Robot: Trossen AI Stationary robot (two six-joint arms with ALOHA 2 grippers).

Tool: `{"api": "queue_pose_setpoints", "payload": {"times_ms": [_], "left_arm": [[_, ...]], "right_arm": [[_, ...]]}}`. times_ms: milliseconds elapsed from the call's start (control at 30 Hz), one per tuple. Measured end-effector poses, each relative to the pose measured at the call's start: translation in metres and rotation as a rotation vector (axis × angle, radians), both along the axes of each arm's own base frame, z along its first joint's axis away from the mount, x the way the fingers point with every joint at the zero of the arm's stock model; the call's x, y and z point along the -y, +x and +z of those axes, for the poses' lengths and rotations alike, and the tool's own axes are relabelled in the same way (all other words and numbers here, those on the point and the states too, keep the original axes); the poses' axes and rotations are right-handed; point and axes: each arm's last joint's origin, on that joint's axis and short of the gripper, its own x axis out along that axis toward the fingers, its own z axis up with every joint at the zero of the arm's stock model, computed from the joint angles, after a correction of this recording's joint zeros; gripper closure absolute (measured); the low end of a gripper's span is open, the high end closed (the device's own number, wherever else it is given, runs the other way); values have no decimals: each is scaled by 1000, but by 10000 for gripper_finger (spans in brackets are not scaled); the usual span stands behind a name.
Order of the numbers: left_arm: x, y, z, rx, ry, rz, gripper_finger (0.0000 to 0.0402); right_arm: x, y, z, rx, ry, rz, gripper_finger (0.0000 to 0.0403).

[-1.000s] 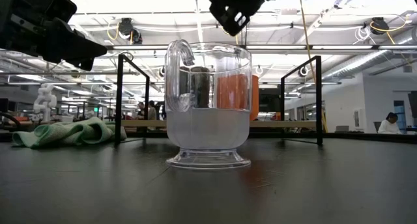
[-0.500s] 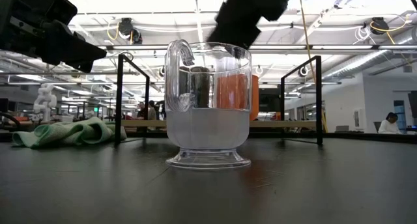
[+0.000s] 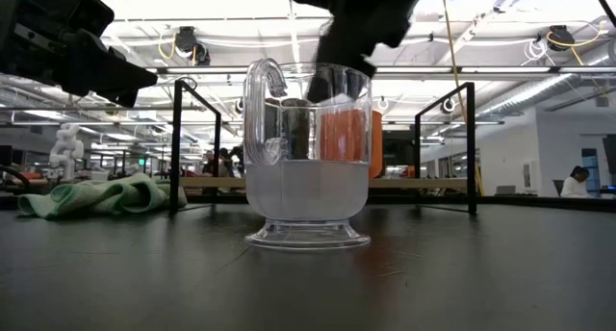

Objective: Stack small to large cups/mugs on shelf
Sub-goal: Put the transparent mug to the right of the orange mug on the shelf

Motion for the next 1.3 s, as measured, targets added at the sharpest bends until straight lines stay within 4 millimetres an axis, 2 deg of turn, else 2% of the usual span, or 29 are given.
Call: {"api": "queue_pose_setpoints", "payload": {"times_ms": [467, 733, 900, 1300], "left_arm": [[0, 0, -2, -24, 7, 0, 380], [0, 0, -2, -24, 7, -1, 380], [0, 0, -2, -24, 7, 0, 380], [0, 0, -2, -25, 7, -1, 380]], "right_arm": [[-5, 11, -31, -65, 36, 21, 220], [-5, 12, -31, -53, 30, 30, 223], [-5, 13, -31, -39, 26, 40, 252], [-5, 13, -31, -5, -21, 105, 349]]}}
